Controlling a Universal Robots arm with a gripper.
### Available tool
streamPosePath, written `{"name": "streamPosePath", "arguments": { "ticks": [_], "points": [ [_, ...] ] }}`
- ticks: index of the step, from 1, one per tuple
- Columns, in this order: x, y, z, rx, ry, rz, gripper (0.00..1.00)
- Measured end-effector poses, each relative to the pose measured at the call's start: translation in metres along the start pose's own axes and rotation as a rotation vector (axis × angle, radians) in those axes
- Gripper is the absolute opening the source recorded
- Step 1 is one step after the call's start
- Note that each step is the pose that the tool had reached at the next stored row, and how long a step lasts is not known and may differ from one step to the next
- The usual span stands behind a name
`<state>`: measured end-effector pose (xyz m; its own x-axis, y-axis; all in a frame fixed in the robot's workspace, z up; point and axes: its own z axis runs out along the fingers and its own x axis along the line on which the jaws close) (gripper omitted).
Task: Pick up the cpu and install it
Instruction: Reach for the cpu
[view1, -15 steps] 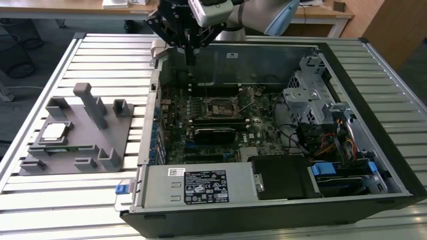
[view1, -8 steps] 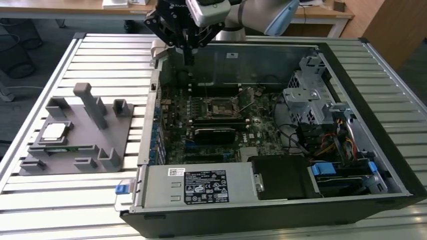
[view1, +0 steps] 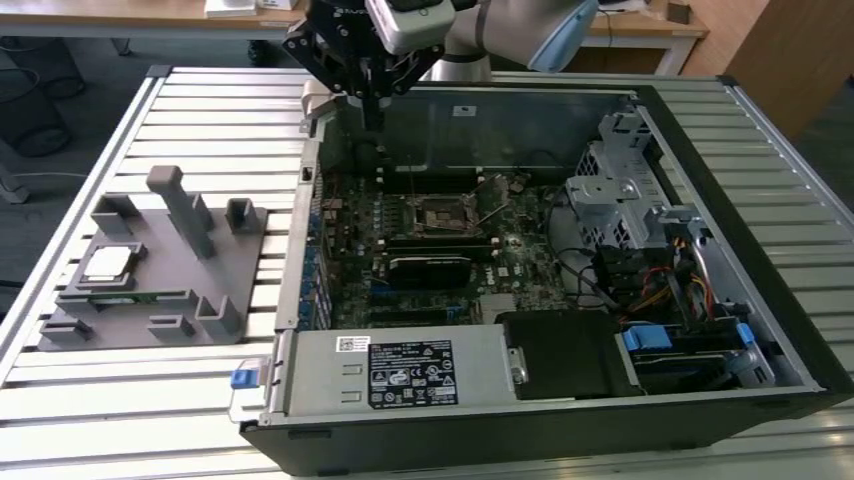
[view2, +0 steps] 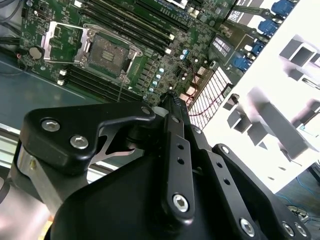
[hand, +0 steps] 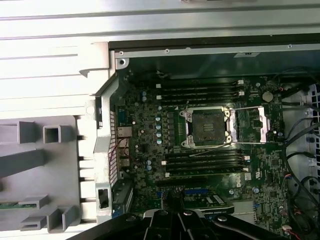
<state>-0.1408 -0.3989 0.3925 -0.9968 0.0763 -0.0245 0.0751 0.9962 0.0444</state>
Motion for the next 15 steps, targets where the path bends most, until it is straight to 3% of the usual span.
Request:
{"name": "streamPosePath", "arguments": {
  "ticks": [15],
  "points": [
    [0.0051,-0.0004,0.0001,0.0001,0.0,0.0,0.11]
  ]
}}
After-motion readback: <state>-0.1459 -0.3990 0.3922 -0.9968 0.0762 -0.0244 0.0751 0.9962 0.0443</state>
